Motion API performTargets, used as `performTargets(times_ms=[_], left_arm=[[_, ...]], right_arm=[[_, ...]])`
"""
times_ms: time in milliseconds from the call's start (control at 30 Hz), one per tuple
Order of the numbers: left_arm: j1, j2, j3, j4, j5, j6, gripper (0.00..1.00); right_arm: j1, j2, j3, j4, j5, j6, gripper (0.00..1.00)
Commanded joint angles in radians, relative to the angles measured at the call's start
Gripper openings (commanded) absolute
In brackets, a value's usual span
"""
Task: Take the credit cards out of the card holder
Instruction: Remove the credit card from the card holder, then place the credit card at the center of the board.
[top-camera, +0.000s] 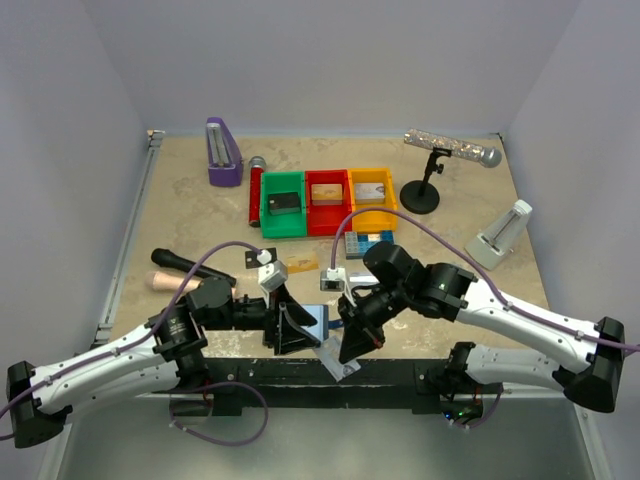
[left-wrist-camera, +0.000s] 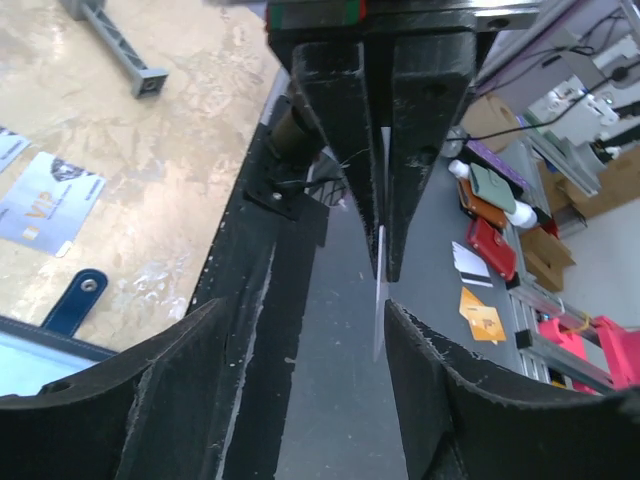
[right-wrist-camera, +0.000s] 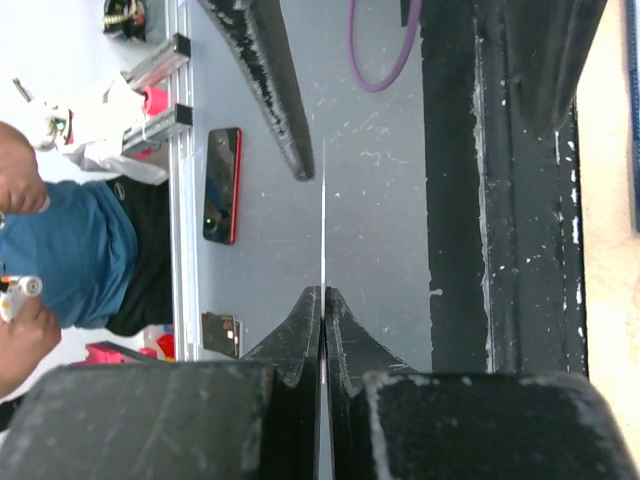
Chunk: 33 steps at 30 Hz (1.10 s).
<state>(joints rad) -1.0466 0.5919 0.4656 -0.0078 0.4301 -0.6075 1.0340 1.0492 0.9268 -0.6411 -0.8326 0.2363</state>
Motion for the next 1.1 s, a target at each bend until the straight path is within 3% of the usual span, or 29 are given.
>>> performTargets(times_ms=[0,367,533,800,833,900,967,1067], left_arm=[[0.0,0.008,0.015,0.143,0.125,0.002,0.66],[-0.001,0.077,-0.001,0.212,0.245,-0.034,0.41],[-0.004,0.101,0.001,0.215,0.256,-0.035,0.36],[-0.009,0.135,-0.01,0.269,0.277,-0.061,0.01],[-0.007,0.134,-0.01,0.266,0.271,-0.061,0.0],[-0.007,0.12,-0.021,0.252,0.233,-0.06,0.0],[-0.007,0.076,-0.042,0.221,0.149,-0.058,0.0],[-0.006,-0.01,-0.103,0.218,-0.009,-0.101,0.0]], right_arm=[[0.024,0.017,0.055,-0.032,-0.003,-0.034,0.0],[0.034,0.043,0.086,-0.043,0.023,-0.049,0.0],[0.032,0.049,0.099,-0.049,0.027,-0.054,0.0],[0.034,0.044,0.092,-0.04,0.05,-0.054,0.0],[0.035,0.038,0.089,-0.037,0.067,-0.049,0.04],[0.035,-0.003,0.064,0.003,0.125,-0.023,0.32],[0.028,-0.087,0.008,0.087,0.205,0.032,0.51],[-0.014,-0.211,-0.072,0.185,0.323,0.136,0.6]])
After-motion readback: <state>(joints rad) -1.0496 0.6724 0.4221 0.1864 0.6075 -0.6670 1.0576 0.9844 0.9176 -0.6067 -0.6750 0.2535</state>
